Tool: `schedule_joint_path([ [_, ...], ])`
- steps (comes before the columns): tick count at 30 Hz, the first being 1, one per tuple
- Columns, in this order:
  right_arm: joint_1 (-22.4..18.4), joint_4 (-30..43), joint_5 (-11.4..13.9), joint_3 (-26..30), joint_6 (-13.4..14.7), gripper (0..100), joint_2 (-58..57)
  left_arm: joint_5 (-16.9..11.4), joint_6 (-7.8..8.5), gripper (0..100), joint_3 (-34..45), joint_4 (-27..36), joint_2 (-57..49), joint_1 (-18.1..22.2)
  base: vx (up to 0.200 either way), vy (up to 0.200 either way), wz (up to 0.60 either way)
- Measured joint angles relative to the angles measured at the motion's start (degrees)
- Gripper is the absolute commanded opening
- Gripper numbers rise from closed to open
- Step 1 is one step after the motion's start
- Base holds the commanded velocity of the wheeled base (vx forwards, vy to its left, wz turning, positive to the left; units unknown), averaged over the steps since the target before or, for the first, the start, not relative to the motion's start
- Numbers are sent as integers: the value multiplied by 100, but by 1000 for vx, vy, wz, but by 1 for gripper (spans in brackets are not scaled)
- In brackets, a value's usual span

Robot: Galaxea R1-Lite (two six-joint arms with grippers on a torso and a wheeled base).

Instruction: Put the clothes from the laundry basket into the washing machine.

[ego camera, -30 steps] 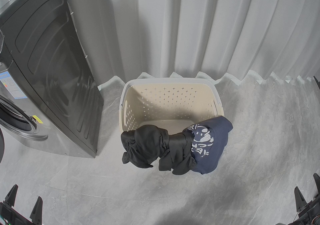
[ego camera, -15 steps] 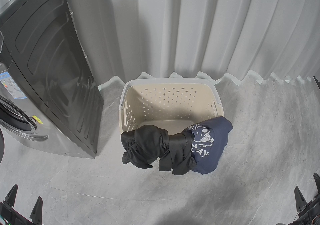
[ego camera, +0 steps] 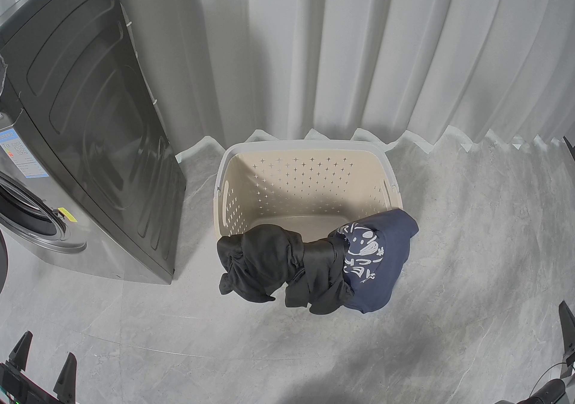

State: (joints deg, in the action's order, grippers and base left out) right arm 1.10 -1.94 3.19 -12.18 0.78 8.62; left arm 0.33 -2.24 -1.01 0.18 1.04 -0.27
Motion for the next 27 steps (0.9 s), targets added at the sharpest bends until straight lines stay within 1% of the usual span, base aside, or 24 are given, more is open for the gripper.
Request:
schedule_joint_path([
  [3,132,-101,82,-122,272,100,651,0,-2,100,0,0,0,-4,0,0,0],
  [6,341,-354,158,-184,573,100,1401,-1,-5,100,0,0,0,-2,0,0,0],
  [9,546,-868,213,-206,784,100,2238,0,-5,100,0,0,0,0,0,0,0],
  [11,650,-1245,235,-206,857,100,2776,0,-5,100,0,0,0,0,0,0,0],
  [15,808,-1993,235,-190,923,100,3832,0,-5,100,0,0,0,0,0,0,0],
  [23,998,-3664,66,-195,958,100,5945,0,-7,100,0,0,-2,0,0,0,0],
  [27,1058,-4262,4,-215,980,100,6800,-1,-7,100,0,0,0,0,0,0,0],
])
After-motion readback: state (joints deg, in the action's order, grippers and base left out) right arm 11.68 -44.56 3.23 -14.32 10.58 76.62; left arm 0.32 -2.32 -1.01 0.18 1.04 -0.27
